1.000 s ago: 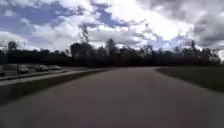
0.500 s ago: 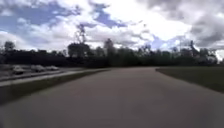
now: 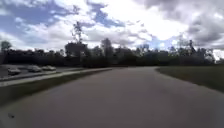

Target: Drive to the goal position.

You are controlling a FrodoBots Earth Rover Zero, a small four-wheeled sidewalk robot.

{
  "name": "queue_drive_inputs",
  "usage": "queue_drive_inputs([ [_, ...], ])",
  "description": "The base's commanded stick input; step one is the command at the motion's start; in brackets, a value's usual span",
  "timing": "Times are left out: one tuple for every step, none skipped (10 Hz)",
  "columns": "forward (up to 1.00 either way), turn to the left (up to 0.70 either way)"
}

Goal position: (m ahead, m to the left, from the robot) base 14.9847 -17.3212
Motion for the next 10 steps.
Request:
queue_drive_inputs([
  [1.00, -0.11],
  [1.00, -0.11],
  [1.00, -0.11],
  [1.00, -0.11],
  [1.00, -0.11],
  [1.00, -0.11],
  [1.00, -0.11],
  [1.00, -0.11],
  [1.00, -0.11],
  [1.00, -0.11],
])
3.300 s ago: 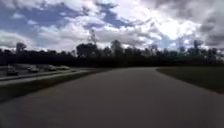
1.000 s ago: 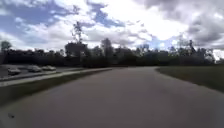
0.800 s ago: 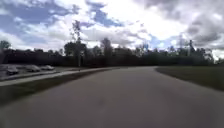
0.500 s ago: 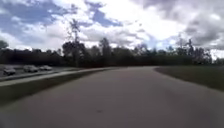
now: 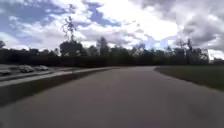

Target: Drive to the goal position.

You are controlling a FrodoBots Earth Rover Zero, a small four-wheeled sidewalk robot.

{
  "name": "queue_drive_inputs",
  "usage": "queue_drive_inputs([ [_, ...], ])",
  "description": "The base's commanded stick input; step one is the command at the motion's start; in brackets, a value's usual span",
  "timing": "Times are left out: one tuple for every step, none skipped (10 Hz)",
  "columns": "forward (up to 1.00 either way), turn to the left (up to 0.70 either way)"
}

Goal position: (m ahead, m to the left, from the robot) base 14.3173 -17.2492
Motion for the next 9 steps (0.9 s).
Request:
queue_drive_inputs([
  [1.00, -0.11],
  [1.00, -0.11],
  [1.00, -0.11],
  [1.00, -0.11],
  [1.00, -0.11],
  [1.00, -0.11],
  [1.00, -0.11],
  [1.00, -0.11],
  [1.00, -0.11],
])
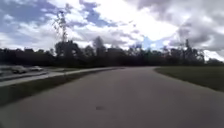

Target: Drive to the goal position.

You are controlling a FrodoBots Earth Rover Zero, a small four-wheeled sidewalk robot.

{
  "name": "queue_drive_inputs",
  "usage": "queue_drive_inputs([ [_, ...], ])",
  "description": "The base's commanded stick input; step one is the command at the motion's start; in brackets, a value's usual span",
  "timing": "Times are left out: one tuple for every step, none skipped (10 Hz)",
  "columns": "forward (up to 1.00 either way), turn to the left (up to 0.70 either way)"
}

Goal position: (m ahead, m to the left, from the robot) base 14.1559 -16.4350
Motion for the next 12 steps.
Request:
queue_drive_inputs([
  [1.00, -0.11],
  [1.00, -0.11],
  [1.00, -0.11],
  [1.00, -0.11],
  [1.00, -0.11],
  [1.00, -0.11],
  [1.00, -0.11],
  [1.00, -0.11],
  [1.00, -0.11],
  [1.00, -0.11],
  [1.00, -0.11],
  [1.00, -0.11],
])
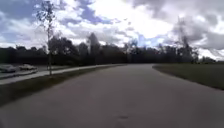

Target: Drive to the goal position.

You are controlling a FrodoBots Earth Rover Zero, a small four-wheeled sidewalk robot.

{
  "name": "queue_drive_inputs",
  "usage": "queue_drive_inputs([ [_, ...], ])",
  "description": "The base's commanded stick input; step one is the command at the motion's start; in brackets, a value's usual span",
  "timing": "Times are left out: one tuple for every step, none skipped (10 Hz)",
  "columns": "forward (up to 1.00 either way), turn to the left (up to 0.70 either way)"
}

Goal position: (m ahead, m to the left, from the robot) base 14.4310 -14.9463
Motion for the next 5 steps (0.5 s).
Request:
queue_drive_inputs([
  [1.00, -0.11],
  [1.00, -0.11],
  [1.00, -0.11],
  [1.00, -0.11],
  [1.00, -0.11],
])
